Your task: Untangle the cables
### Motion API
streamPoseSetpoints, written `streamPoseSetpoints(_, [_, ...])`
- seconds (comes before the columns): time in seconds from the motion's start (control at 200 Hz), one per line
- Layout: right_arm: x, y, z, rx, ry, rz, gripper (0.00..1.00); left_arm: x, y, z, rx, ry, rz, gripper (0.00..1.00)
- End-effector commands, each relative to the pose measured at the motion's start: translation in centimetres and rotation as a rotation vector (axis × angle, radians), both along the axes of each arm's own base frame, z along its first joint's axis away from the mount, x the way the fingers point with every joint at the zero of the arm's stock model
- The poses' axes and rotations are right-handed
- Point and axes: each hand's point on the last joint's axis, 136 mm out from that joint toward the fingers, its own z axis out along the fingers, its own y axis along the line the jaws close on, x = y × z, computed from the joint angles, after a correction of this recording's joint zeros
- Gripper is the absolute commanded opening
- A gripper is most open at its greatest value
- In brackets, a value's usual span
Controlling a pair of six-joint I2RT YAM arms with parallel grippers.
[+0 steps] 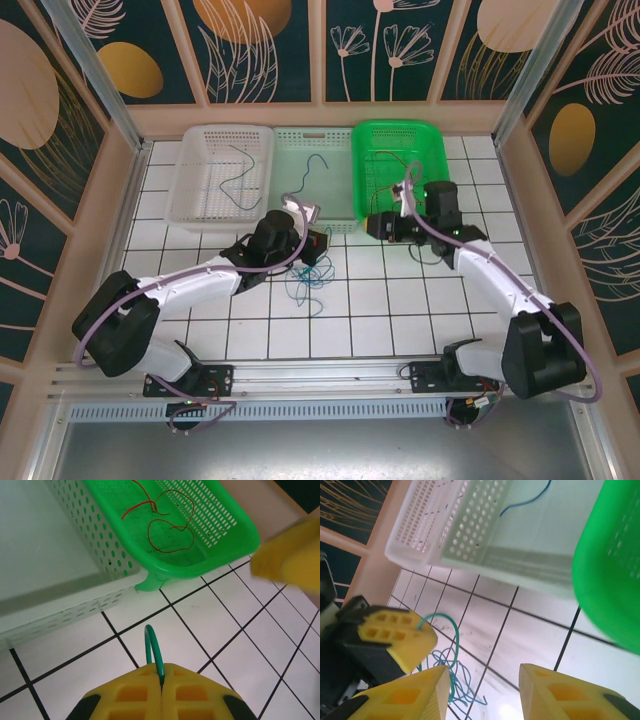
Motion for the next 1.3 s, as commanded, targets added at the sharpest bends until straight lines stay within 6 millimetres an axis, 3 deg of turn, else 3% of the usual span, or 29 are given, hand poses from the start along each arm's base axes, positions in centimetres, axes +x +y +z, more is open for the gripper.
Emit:
streamPoseSetpoints(0.0, [-1.7, 1.3, -0.3, 0.067, -0.024, 0.032, 0.45, -0.1, -0.6, 2.1, -0.097, -0.036, -0.014, 0.01])
streamPoseSetpoints(0.105, [-3.5, 3.4, -1.4, 0.07, -0.05, 0.088, 0.54, -0.3, -1.0, 2.4, -0.122, -0.04, -0.029, 0.01])
streamPoseSetpoints(0.235, [-4.3, 5.5, -2.1, 0.044, -0.073, 0.14, 0.65, -0.2, -1.3, 2.7, -0.147, -0.032, -0.032, 0.01])
streamPoseSetpoints(0.455, [-5.3, 7.3, -4.3, 0.019, -0.034, 0.211, 0.65, 0.0, -0.9, 3.3, -0.181, -0.039, 0.002, 0.02])
streamPoseSetpoints(0.666, [-5.2, 7.8, -5.1, 0.028, -0.041, 0.218, 0.51, -0.2, -1.3, 3.6, -0.218, -0.026, -0.013, 0.02])
streamPoseSetpoints(0.781, [-5.4, 8.0, -5.2, 0.032, -0.04, 0.229, 0.27, 0.0, -1.1, 3.7, -0.215, -0.027, 0.005, 0.02])
streamPoseSetpoints(0.966, [-6.8, 7.1, -6.6, 0.004, 0.007, 0.222, 0.0, 1.1, 0.5, 4.0, -0.202, -0.041, 0.111, 0.03])
streamPoseSetpoints(1.296, [-7.7, 4.6, -10.2, -0.126, 0.103, 0.14, 0.0, 1.8, 2.4, 6.2, -0.274, -0.092, 0.221, 0.03])
